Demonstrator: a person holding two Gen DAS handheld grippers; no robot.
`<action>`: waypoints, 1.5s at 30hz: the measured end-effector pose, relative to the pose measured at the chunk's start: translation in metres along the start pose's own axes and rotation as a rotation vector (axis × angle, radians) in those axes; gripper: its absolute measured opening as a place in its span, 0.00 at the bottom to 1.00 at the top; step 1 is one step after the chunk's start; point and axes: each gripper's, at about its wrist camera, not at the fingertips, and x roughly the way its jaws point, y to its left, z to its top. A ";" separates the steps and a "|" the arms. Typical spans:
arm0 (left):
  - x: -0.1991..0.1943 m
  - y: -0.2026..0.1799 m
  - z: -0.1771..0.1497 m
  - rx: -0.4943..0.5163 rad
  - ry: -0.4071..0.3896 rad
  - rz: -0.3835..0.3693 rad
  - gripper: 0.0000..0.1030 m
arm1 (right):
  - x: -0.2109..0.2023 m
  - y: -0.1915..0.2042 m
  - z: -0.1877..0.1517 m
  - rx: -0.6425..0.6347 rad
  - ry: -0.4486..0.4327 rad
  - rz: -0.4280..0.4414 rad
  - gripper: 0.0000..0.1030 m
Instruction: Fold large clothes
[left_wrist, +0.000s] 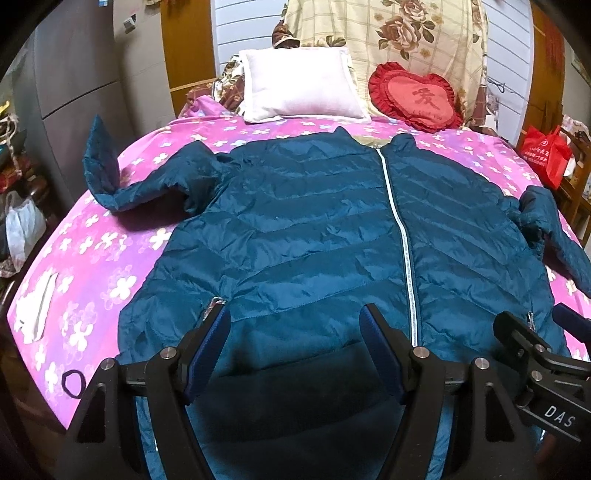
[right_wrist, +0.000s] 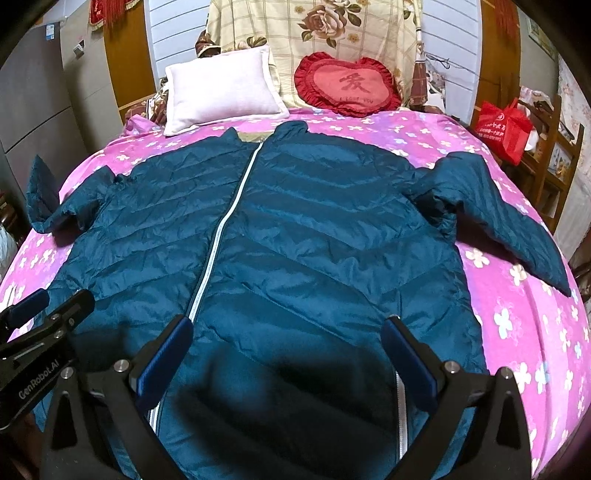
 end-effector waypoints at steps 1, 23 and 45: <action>0.001 0.000 0.001 0.000 0.003 -0.001 0.49 | 0.001 0.000 0.001 0.001 0.000 0.001 1.00; 0.017 0.012 0.012 0.004 0.008 0.035 0.49 | 0.021 0.013 0.014 -0.018 0.016 0.004 1.00; 0.052 0.041 0.039 -0.051 0.027 0.059 0.49 | 0.063 0.049 0.037 -0.077 0.034 0.013 1.00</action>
